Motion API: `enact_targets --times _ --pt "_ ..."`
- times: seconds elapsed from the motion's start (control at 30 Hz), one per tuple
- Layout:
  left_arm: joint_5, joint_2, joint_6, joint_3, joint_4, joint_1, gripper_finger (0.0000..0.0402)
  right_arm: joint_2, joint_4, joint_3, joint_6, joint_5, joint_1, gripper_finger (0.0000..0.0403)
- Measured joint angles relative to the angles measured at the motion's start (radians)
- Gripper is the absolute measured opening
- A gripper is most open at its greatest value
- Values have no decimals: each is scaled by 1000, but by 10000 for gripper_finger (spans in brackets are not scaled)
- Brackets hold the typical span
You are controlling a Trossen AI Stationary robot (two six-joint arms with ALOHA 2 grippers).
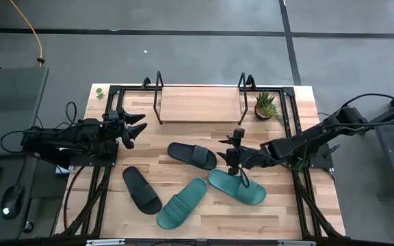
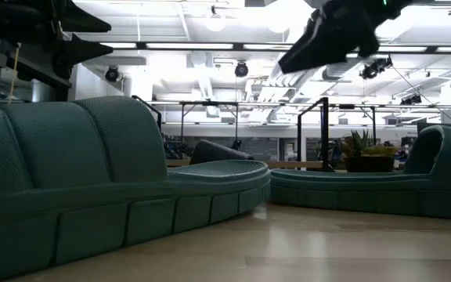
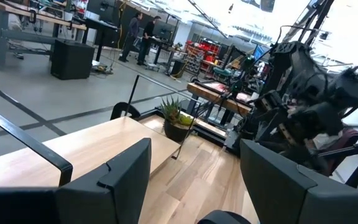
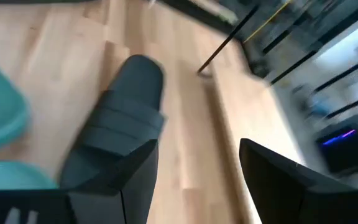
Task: Pick and place slides into the shelf
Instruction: Put the right blue slipper on the shelf
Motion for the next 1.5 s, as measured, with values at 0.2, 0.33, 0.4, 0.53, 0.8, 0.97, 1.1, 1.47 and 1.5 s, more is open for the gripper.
enact_targets --times 0.2,0.33,0.4,0.53,0.8,0.97,1.1,1.47,1.5 --pt "0 0 1 0 -7 0 227 0 -295 170 160 -120 -18 216" --pt "0 0 2 0 -12 0 227 0 -360 209 125 -250 -43 216" --pt "0 0 2 0 -14 0 227 0 -368 213 122 -360 -63 216" --pt "0 0 2 0 -16 0 227 0 -374 214 152 -581 -99 216" --pt "0 0 2 0 -18 0 227 11 -555 214 278 -764 -125 216" --pt "0 0 2 0 -18 0 227 48 -604 214 345 -837 -116 216" --pt "0 0 2 0 -27 0 227 67 -612 214 383 -838 -85 216" --pt "0 0 2 0 -51 0 227 68 -676 214 546 -503 197 216" --pt "0 0 1 0 -54 0 227 68 -679 214 559 -445 232 216"
